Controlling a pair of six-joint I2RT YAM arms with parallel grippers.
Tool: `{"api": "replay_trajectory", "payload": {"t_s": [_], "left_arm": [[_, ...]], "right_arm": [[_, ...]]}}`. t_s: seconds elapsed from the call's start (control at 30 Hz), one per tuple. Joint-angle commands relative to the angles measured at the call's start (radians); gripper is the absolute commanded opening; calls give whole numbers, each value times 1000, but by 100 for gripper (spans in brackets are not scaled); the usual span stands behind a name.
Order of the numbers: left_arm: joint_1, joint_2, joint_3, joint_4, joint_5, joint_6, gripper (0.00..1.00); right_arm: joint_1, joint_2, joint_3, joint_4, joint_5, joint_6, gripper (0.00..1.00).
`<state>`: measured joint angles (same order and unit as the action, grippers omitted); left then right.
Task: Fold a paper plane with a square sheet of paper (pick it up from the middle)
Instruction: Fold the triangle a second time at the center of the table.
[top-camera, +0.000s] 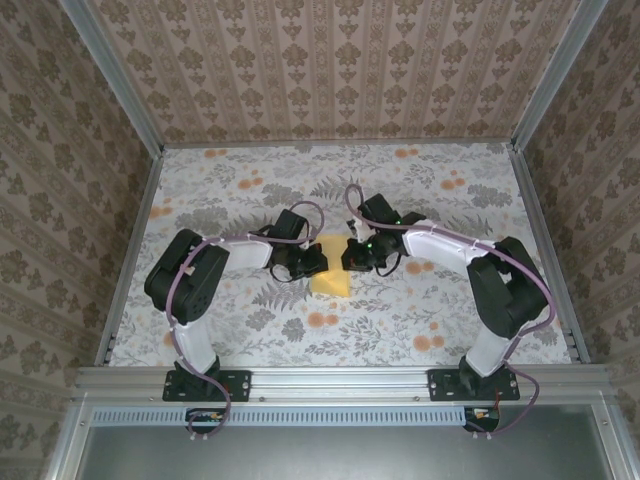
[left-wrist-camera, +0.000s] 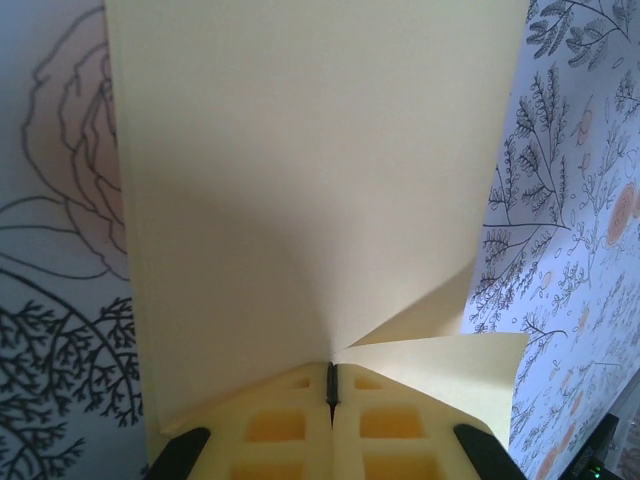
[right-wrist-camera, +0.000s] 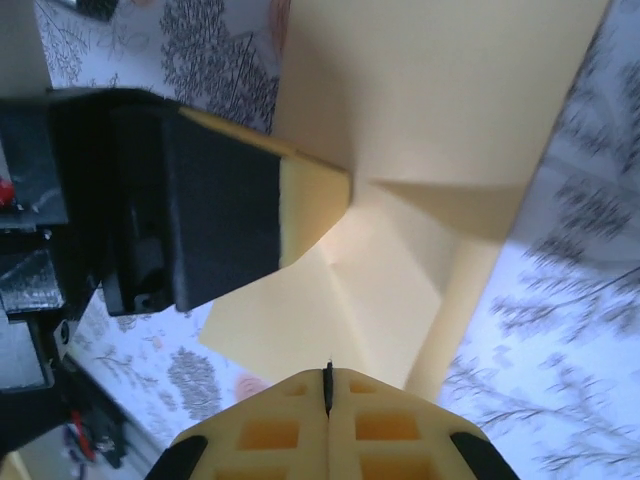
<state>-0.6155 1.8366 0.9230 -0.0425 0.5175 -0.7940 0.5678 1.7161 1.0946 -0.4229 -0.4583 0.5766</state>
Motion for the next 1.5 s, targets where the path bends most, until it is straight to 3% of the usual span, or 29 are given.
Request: {"api": "replay_trajectory", "payload": {"t_s": [0.0,0.47,0.87,1.47], "left_arm": [[-18,39,-58,-76,-44,-20,0],[-18,47,-93,-35,-47,-43,0],[-17,53,-102,-41,-60,-50,0],[-13,66,-109,-54,-76,-51,0]], "right_arm": [[54,-4,-35,43,34,199,0],[108,135,42,43,103,316,0],[108,171,69,-27,176,275,0],[108,157,11,-68,188,256,0]]}}
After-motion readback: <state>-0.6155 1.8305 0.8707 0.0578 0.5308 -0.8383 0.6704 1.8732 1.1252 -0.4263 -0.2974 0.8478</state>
